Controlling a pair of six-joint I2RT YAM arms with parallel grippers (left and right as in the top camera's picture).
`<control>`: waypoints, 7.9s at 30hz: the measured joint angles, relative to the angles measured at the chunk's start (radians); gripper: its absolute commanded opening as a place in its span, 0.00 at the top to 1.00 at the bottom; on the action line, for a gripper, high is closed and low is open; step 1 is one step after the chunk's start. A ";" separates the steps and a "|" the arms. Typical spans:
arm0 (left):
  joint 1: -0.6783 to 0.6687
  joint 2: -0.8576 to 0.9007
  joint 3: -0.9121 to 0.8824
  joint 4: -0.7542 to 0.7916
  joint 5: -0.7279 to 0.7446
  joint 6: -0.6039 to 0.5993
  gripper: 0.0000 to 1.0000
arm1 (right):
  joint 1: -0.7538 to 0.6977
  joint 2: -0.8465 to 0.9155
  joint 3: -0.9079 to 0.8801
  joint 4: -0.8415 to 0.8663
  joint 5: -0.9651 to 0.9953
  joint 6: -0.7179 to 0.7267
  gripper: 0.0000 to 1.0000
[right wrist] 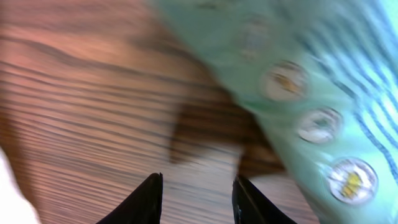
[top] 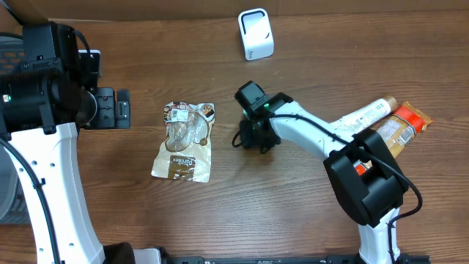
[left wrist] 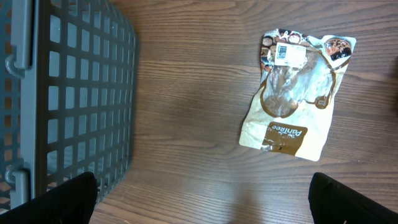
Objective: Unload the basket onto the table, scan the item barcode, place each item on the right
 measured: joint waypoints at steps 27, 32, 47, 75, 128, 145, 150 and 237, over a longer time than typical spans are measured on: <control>0.000 0.000 0.000 0.000 0.000 0.000 0.00 | -0.404 -0.200 -0.124 0.049 -0.437 -0.145 0.28; 0.000 0.000 0.000 0.000 0.000 0.000 0.00 | -0.382 -0.175 -0.241 0.223 -0.445 -0.056 0.28; 0.000 0.000 0.000 0.000 0.000 0.000 0.00 | -0.304 -0.144 -0.443 0.702 -0.452 0.055 0.40; 0.000 0.000 0.000 0.000 0.000 0.000 0.01 | -0.364 -0.106 -0.367 0.351 -0.560 -0.265 0.76; 0.000 0.000 0.000 0.000 0.000 0.000 0.01 | -0.403 -0.422 -0.328 0.426 -0.748 -0.330 0.96; 0.000 0.000 0.000 0.000 0.000 0.000 0.00 | -0.403 -0.812 -0.322 0.303 -0.600 -0.370 0.96; 0.000 0.000 0.000 0.000 0.000 0.000 0.00 | -0.403 -0.812 -0.322 0.283 -0.585 -0.375 0.96; 0.000 0.000 0.000 0.000 0.000 0.000 0.01 | -0.136 0.206 0.164 1.285 0.634 -1.791 0.96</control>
